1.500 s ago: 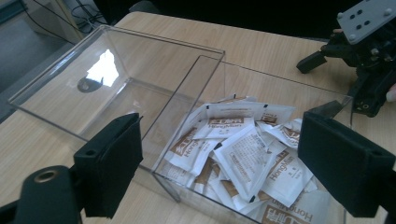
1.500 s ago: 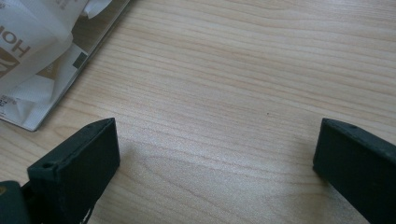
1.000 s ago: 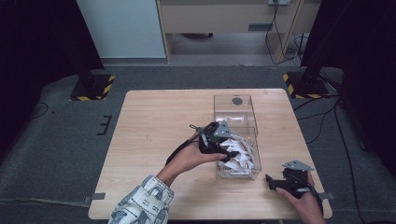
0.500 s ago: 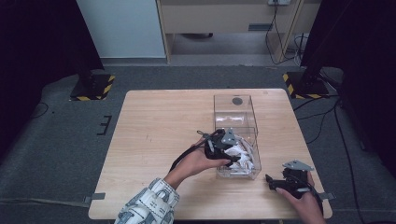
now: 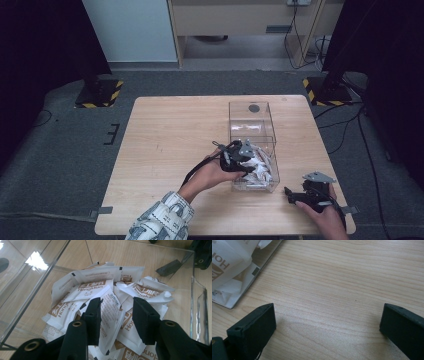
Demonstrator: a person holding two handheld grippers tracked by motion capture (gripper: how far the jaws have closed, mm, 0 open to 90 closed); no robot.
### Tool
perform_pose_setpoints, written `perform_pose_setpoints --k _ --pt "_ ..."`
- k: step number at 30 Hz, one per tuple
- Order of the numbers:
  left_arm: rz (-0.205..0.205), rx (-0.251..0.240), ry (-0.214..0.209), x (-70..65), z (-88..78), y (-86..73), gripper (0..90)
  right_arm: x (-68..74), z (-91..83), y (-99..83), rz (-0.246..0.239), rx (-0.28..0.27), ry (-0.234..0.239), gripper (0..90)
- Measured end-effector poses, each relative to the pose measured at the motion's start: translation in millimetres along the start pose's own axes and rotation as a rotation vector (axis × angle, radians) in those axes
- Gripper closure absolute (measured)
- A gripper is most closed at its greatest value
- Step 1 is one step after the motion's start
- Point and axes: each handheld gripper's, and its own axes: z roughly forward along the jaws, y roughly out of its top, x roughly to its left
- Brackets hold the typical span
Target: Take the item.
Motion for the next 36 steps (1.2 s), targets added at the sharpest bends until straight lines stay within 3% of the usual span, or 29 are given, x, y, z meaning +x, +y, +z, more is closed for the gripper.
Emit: perform_pose_setpoints --k 4,8,14,24,36 --pt "-0.006 0.001 -0.002 0.7 0.3 1.2 65.1 0.0 0.1 0.0 0.0 0.0 -0.001 0.8" --pt "-0.013 0.034 0.002 1.4 3.9 2.6 74.7 0.1 0.0 0.0 0.001 0.0 0.0 0.8" --pt "-0.025 0.008 -0.017 2.6 2.2 4.6 87.4 0.0 0.0 0.0 0.001 0.0 0.0 0.8" --pt "-0.058 -0.066 -0.03 8.3 -7.6 5.7 89.0 0.0 0.0 0.0 0.0 0.0 -0.001 0.8" --pt "-0.059 -0.105 -0.032 9.0 -17.8 11.0 89.0 0.0 0.0 0.0 -0.001 0.0 -0.001 0.8"
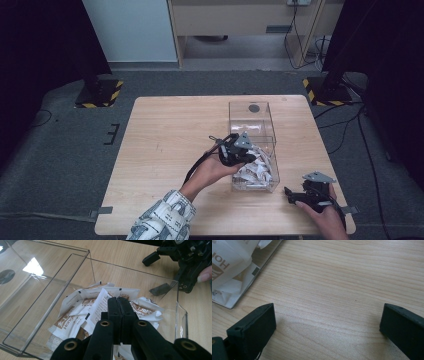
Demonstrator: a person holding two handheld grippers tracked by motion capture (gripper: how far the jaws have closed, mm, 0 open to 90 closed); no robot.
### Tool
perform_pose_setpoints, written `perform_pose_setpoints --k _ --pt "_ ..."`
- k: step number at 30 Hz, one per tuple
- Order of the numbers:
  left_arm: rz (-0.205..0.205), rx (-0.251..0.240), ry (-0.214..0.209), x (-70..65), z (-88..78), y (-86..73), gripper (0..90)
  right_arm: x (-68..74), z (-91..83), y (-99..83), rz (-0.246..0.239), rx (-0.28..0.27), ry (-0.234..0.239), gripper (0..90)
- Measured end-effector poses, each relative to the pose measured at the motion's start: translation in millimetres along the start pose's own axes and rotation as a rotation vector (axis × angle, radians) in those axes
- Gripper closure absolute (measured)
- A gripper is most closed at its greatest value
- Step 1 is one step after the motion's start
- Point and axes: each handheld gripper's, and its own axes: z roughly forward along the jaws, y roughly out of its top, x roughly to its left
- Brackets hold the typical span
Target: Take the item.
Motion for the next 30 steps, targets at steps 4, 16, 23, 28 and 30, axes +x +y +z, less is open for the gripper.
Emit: perform_pose_setpoints --k 4,16,23,28,30 --pt "0.0 -0.003 -0.002 1.1 -0.6 1.4 89.0 0.1 0.0 0.0 0.001 0.001 0.001 0.8" --pt "0.01 -0.049 -0.03 1.2 -3.4 5.6 89.0 0.0 0.0 0.0 0.0 0.0 0.0 0.8" --pt "0.008 -0.061 -0.035 0.6 -6.0 6.0 89.0 0.0 0.0 0.0 0.0 0.0 0.0 0.8" --pt "0.002 -0.071 -0.045 0.7 -7.6 6.2 89.0 0.0 0.0 0.0 0.001 0.0 0.001 0.8" --pt "0.001 -0.075 -0.044 0.9 -8.3 6.6 89.0 0.1 0.0 0.0 0.001 0.001 0.001 0.8"
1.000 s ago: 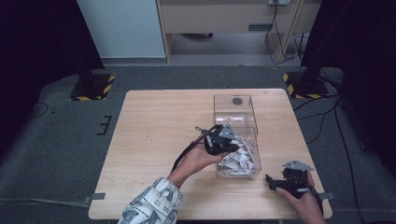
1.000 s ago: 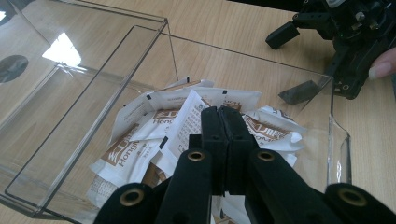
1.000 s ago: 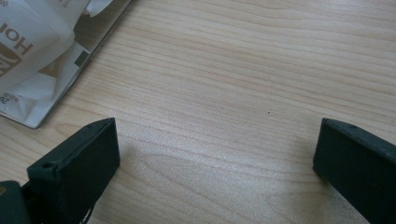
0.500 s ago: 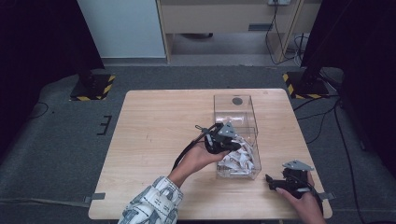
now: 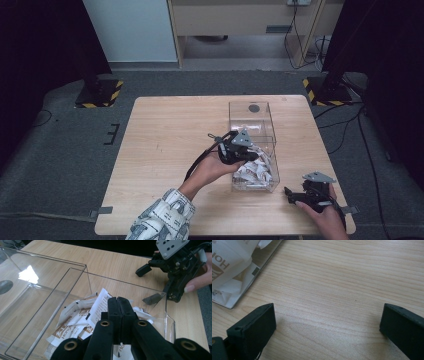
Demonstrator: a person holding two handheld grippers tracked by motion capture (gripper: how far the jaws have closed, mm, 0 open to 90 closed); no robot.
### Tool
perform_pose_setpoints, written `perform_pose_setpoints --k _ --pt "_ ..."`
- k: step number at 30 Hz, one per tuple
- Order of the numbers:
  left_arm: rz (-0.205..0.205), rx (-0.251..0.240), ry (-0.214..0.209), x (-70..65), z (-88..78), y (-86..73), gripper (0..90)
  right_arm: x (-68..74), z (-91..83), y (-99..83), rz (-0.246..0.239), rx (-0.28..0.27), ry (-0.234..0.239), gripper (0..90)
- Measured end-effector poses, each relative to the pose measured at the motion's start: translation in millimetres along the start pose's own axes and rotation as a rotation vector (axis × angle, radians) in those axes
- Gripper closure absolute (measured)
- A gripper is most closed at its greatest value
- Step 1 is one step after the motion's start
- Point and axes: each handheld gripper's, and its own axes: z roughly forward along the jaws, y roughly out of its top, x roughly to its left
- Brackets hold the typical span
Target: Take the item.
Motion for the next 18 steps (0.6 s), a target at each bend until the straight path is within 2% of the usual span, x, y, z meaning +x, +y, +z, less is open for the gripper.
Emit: perform_pose_setpoints --k 18 --pt "0.007 -0.027 0.008 -2.6 -7.3 2.0 89.0 0.0 0.0 0.0 -0.001 -0.001 -0.001 0.8"
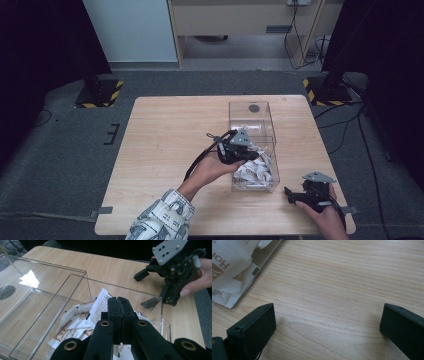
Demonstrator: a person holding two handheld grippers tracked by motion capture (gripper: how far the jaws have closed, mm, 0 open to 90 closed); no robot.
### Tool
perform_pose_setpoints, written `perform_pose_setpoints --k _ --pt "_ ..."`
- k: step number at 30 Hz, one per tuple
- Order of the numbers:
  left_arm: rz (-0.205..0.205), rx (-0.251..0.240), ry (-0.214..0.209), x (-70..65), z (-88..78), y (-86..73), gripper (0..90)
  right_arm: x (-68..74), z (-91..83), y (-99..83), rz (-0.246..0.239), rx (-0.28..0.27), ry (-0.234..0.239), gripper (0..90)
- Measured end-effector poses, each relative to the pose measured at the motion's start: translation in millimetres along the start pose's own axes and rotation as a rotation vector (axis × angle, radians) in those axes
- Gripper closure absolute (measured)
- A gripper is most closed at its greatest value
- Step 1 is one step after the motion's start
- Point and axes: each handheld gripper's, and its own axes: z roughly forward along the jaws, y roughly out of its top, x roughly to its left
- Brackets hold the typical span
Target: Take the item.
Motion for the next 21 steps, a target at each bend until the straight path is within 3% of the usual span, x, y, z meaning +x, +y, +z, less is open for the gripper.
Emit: perform_pose_setpoints --k 21 --pt "0.007 -0.021 0.019 0.3 -17.8 6.6 89.0 0.0 0.0 0.0 0.0 0.0 0.0 0.8"
